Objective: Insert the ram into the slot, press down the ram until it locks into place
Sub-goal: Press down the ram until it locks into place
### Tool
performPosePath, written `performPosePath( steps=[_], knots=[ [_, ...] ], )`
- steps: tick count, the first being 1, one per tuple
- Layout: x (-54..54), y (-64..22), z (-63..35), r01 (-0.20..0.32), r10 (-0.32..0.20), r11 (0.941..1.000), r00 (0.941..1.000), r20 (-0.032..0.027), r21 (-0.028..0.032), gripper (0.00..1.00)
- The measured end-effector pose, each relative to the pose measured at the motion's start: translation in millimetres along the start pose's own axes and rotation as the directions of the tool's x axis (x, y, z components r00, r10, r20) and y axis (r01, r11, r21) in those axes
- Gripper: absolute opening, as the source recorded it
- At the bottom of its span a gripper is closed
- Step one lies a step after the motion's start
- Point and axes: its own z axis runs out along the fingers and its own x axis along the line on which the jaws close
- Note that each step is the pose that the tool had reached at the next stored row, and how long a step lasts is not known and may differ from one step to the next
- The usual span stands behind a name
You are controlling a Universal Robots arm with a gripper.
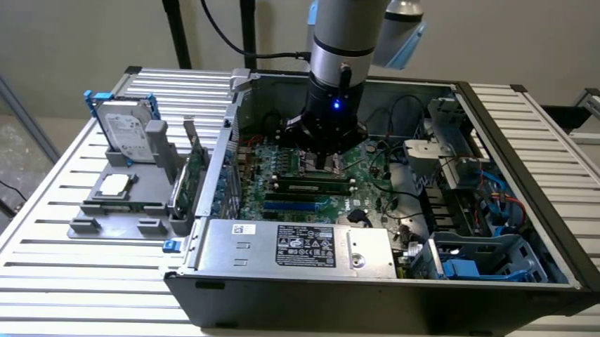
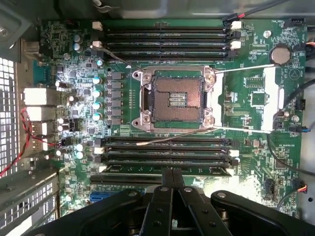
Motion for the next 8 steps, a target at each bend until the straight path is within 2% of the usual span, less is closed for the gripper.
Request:
performPosePath(
  steps=[8],
  knots=[
    [-0.3,-11.6,-0.4,-0.028,0.028,0.9996,0.9996,0.0004,-0.0016,0.11]
  ],
)
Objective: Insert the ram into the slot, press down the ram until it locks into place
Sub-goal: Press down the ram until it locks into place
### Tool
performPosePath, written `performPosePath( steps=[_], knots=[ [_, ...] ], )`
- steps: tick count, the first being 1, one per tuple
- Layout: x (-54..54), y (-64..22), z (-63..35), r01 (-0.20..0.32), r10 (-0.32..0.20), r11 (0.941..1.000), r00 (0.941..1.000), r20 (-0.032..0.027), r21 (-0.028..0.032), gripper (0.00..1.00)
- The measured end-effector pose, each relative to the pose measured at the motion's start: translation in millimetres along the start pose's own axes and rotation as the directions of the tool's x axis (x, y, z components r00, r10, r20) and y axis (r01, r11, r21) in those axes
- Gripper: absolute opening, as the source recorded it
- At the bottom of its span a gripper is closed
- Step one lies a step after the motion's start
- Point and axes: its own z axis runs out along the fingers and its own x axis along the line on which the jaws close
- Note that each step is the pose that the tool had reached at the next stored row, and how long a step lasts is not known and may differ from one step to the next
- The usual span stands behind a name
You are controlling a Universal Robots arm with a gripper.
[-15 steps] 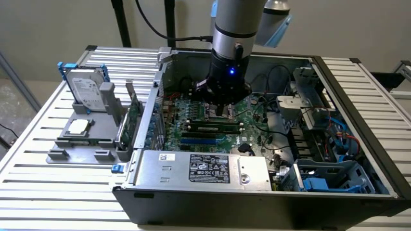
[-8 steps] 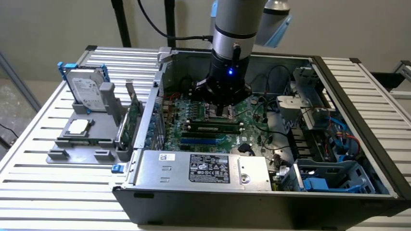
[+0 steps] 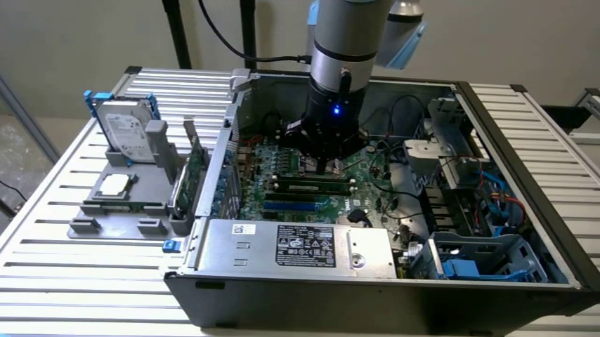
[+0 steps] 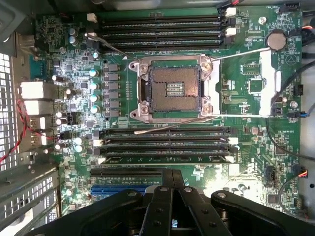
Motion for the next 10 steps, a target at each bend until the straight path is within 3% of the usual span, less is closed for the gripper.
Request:
performPosePath(
  steps=[10],
  knots=[
    [0.0,-0.1,0.0,0.0,0.0,1.0,1.0,-0.0001,-0.001,0.11]
  ],
)
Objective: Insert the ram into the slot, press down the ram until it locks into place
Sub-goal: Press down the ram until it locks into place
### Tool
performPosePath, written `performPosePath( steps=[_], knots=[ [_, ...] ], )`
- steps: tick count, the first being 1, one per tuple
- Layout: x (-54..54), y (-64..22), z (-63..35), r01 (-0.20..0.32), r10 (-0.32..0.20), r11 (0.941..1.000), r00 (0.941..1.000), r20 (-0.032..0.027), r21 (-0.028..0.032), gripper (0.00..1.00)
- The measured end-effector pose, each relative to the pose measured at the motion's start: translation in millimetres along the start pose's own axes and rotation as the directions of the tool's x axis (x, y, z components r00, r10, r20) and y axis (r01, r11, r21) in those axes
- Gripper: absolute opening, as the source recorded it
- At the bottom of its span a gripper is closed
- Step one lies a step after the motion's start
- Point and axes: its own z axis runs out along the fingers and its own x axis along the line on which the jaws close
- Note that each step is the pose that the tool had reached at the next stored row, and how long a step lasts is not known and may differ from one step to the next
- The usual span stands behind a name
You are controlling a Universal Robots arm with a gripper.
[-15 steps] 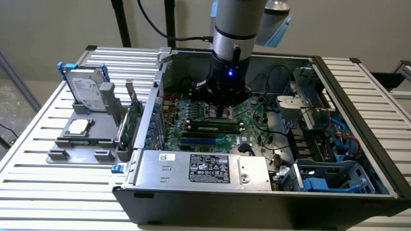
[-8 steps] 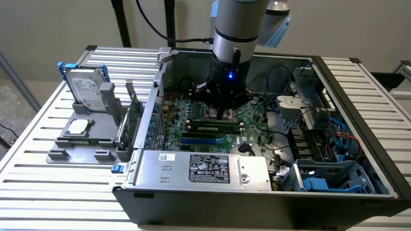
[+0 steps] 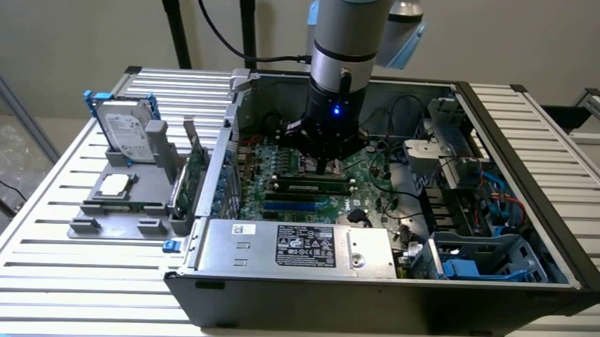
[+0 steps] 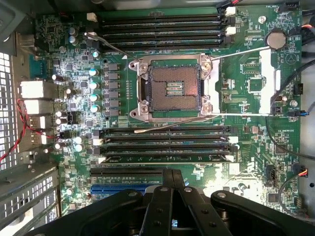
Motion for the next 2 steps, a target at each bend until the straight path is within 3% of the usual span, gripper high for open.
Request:
performPosePath(
  steps=[2],
  knots=[
    [0.0,0.0,0.0,0.0,0.0,1.0,1.0,0.0,0.0,0.11]
  ],
)
